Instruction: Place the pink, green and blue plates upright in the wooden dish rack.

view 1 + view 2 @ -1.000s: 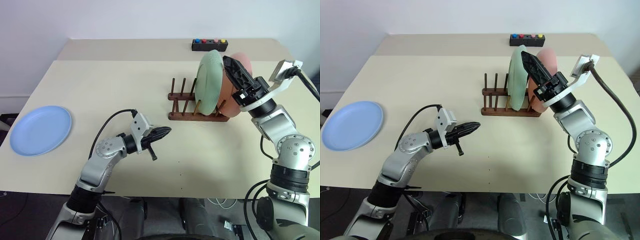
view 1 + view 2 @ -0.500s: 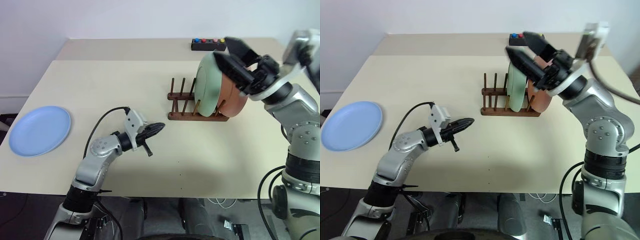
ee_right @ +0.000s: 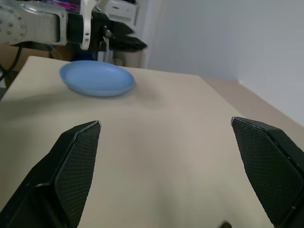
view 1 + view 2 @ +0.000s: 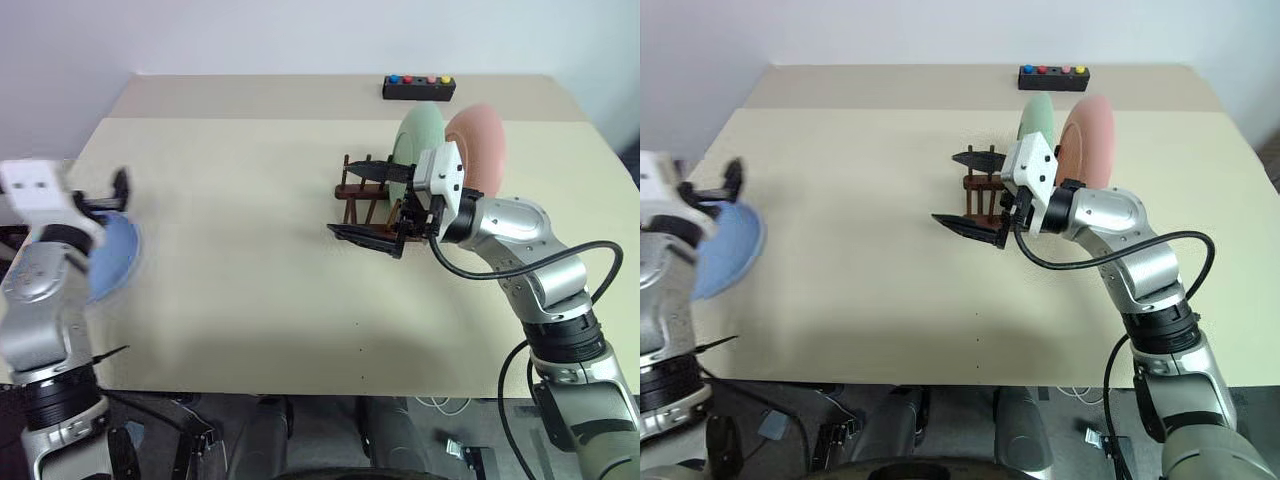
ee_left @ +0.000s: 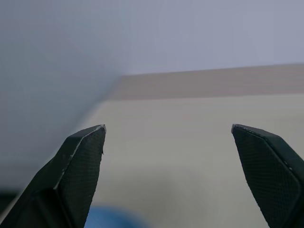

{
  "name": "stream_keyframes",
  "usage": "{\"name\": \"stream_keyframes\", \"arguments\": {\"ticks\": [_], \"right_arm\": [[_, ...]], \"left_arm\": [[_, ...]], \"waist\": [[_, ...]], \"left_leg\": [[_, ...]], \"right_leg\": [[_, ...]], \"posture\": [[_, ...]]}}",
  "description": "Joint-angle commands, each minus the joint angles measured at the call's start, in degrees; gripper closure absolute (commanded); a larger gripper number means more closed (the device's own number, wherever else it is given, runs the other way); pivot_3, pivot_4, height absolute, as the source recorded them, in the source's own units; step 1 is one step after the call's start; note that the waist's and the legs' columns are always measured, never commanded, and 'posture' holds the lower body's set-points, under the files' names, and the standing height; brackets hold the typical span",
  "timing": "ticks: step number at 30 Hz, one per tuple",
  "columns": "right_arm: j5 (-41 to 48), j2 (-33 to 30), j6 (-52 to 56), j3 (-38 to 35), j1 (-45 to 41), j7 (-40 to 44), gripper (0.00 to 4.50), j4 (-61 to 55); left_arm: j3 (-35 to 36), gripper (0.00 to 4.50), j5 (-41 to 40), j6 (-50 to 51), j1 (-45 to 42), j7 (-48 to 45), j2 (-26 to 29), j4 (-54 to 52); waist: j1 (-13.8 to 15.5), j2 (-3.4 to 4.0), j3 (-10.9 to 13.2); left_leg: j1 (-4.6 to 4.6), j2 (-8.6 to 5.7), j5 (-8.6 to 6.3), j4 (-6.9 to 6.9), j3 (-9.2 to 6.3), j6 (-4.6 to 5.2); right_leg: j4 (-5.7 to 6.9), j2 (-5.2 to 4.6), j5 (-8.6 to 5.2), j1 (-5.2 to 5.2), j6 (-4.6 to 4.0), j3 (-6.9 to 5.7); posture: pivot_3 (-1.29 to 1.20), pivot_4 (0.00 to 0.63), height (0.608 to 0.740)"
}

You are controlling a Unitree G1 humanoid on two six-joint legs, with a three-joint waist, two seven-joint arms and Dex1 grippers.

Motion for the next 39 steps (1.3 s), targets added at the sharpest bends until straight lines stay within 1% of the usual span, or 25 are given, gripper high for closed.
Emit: {"name": "stream_keyframes", "arguments": {"ticks": [1, 5, 6, 8, 12, 14, 18, 21, 25, 26, 27, 28, 32, 35, 39], "right_arm": [[-0.67, 1.21, -1.78, -0.75, -1.57, 1.42, 0.0, 0.57], [-1.51, 2.41, -2.37, -0.62, -1.4, 2.2, 0.0, 1.61], [-1.7, 2.69, -2.57, -0.63, -1.27, 2.36, 0.0, 1.81], [-2.09, 3.16, -2.82, -0.66, -1.17, 2.54, 0.0, 2.07], [-2.63, 3.86, -2.96, -1.02, -1.02, 2.74, 0.0, 2.18], [-2.72, 4.0, -2.92, -1.17, -0.93, 2.85, 0.0, 2.15], [-2.99, 4.2, -2.97, -1.38, -0.58, 2.72, 0.0, 2.01], [-3.18, 4.16, -2.99, -1.79, -0.22, 2.52, 0.0, 1.96], [-3.18, 4.1, -2.86, -2.06, 0.02, 2.42, 0.0, 1.71], [-3.18, 4.11, -2.84, -2.11, 0.05, 2.42, 0.0, 1.68], [-3.21, 4.14, -2.82, -2.17, 0.06, 2.36, 0.0, 1.67], [-3.24, 4.17, -2.81, -2.22, 0.07, 2.32, 0.0, 1.68], [-3.4, 4.26, -2.82, -2.36, 0.0, 2.2, 0.0, 1.79], [-3.81, 4.23, -2.96, -2.4, -0.04, 1.95, 0.0, 1.72], [-5.72, 4.57, -4.62, -2.27, -1.16, 1.24, 0.0, 2.79]], "left_arm": [[7.01, 0.03, 1.65, 3.44, 0.19, 8.29, 0.67, 1.78], [15.64, 0.03, 0.24, 8.38, -0.9, 16.87, -0.14, 5.75], [16.35, 0.03, 0.31, 9.6, -0.49, 17.63, 0.07, 6.16], [16.79, 0.03, 0.03, 10.89, 0.12, 17.87, 0.36, 6.65], [19.86, 0.03, -3.54, 15.31, -0.48, 18.51, -0.73, 9.79], [19.92, 0.03, -4.04, 16.18, -0.23, 18.56, -0.76, 10.63], [18.8, 0.03, -7.47, 18.4, -1.11, 15.7, -1.18, 13.71], [19.15, 0.84, -8.57, 17.89, -1.76, 16.19, -1.54, 15.21], [18.87, 2.92, -9.44, 16.57, -2.0, 16.11, -1.33, 15.5], [18.77, 3.38, -9.69, 16.4, -2.15, 16.08, -1.33, 15.59], [18.54, 4.01, -9.79, 16.29, -2.39, 16.13, -1.41, 15.62], [18.35, 4.48, -9.89, 16.17, -2.51, 16.18, -1.45, 15.66], [17.3, 4.48, -11.21, 14.76, -3.52, 16.08, -2.58, 14.58], [16.07, 4.48, -13.55, 11.73, -4.8, 13.63, -4.1, 11.88], [9.63, 4.48, -14.04, 6.52, -7.43, 11.44, -7.18, 4.78]], "waist": [[0.11, -0.03, 0.0], [0.12, -0.26, -0.04], [0.08, -0.3, -0.05], [0.07, -0.32, -0.06], [0.18, -0.44, -0.1], [0.11, -0.44, -0.1], [0.1, -0.47, -0.12], [0.1, -0.48, -0.13], [0.05, -0.49, -0.13], [0.05, -0.49, -0.13], [0.06, -0.49, -0.13], [0.11, -0.49, -0.13], [0.18, -0.5, -0.14], [0.26, -0.53, -0.15], [0.45, -0.64, -0.16]], "left_leg": [[0.0, 0.0, 0.0, 0.0, 0.0, 0.0], [0.0, 0.0, 0.01, 0.01, -0.03, -0.02], [0.0, 0.0, 0.01, 0.01, -0.03, -0.02], [0.01, 0.0, 0.01, 0.0, -0.03, -0.03], [0.01, 0.0, 0.04, 0.0, -0.05, -0.08], [0.01, 0.0, 0.04, 0.0, -0.05, -0.09], [0.02, 0.0, 0.05, -0.01, -0.06, -0.1], [0.02, 0.0, 0.05, -0.01, -0.06, -0.1], [0.02, 0.0, 0.05, -0.02, -0.06, -0.11], [0.02, 0.0, 0.05, -0.02, -0.06, -0.11], [0.02, 0.0, 0.05, -0.02, -0.06, -0.11], [0.02, 0.0, 0.05, -0.02, -0.06, -0.11], [0.02, 0.0, 0.06, -0.01, -0.05, -0.13], [0.02, 0.0, 0.07, 0.0, -0.06, -0.13], [0.0, 0.0, 0.08, 0.03, -0.06, -0.16]], "right_leg": [[0.01, 0.0, 0.0, 0.0, 0.0, 0.0], [0.04, 0.0, 0.0, 0.0, -0.01, -0.04], [0.05, 0.0, 0.0, 0.0, -0.01, -0.04], [0.05, 0.0, 0.01, 0.0, -0.01, -0.04], [0.06, 0.0, 0.02, 0.0, -0.04, -0.07], [0.07, 0.0, 0.03, 0.0, -0.05, -0.07], [0.07, 0.0, 0.03, 0.0, -0.05, -0.08], [0.07, 0.0, 0.03, 0.0, -0.05, -0.08], [0.08, 0.0, 0.04, -0.01, -0.06, -0.08], [0.08, 0.0, 0.04, -0.01, -0.06, -0.08], [0.08, 0.0, 0.04, -0.01, -0.06, -0.08], [0.08, -0.01, 0.04, -0.01, -0.06, -0.08], [0.09, -0.02, 0.05, 0.0, -0.07, -0.08], [0.09, -0.02, 0.05, 0.0, -0.07, -0.08], [0.08, -0.02, 0.06, 0.0, -0.08, -0.09]], "posture": [[0.0, 0.15, 0.734], [0.0, 0.15, 0.734], [0.0, 0.15, 0.734], [0.0, 0.15, 0.734], [0.0, 0.15, 0.734], [0.0, 0.15, 0.734], [0.0, 0.15, 0.734], [0.0, 0.15, 0.734], [0.0, 0.15, 0.734], [0.0, 0.15, 0.734], [0.0, 0.15, 0.734], [0.0, 0.15, 0.734], [0.0, 0.15, 0.734], [0.0, 0.15, 0.734], [0.0, 0.15, 0.734]]}}
